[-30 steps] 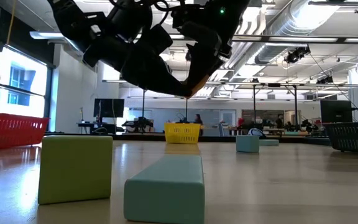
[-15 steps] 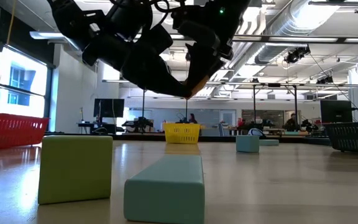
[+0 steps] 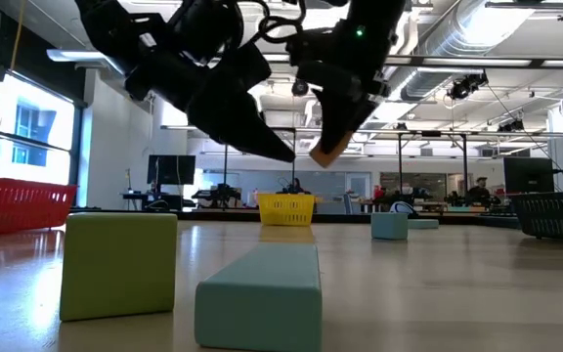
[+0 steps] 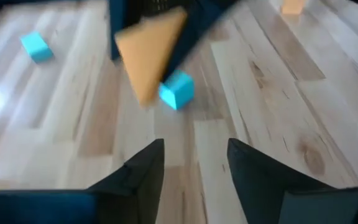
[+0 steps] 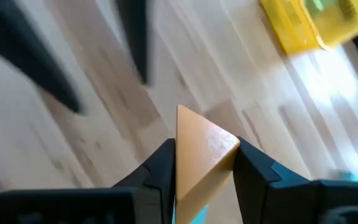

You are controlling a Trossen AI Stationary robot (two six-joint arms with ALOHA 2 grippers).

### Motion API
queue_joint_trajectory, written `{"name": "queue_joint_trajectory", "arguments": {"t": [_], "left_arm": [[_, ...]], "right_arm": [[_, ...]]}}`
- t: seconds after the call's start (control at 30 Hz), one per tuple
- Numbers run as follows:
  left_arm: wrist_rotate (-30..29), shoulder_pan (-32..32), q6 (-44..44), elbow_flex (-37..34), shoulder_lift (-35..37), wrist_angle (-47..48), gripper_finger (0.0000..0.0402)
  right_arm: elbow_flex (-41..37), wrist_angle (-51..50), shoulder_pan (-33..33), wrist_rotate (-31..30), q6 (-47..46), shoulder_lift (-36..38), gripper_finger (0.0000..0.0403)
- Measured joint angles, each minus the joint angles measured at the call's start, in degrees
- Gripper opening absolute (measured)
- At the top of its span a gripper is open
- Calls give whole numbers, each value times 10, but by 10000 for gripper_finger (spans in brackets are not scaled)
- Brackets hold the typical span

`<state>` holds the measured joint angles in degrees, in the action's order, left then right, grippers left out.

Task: Sort & place blocks by color
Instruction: Put the orange block into the black bin

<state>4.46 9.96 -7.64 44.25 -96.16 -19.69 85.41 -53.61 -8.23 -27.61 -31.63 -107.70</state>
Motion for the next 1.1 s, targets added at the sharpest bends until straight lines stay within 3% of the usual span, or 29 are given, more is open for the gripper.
{"name": "queue_joint_trajectory", "arguments": {"t": [0.57, 1.0, 1.1], "left_arm": [[-12, -4, 32, -2, -1, 114, 169], [-112, -15, 46, -2, -1, 135, 166], [-128, -15, 47, -2, -1, 135, 166]], "right_arm": [[0, -196, -49, -74, -196, 0, 97], [0, -364, -94, -68, -367, 0, 97], [0, -364, -110, -70, -386, 1, 97]]}}
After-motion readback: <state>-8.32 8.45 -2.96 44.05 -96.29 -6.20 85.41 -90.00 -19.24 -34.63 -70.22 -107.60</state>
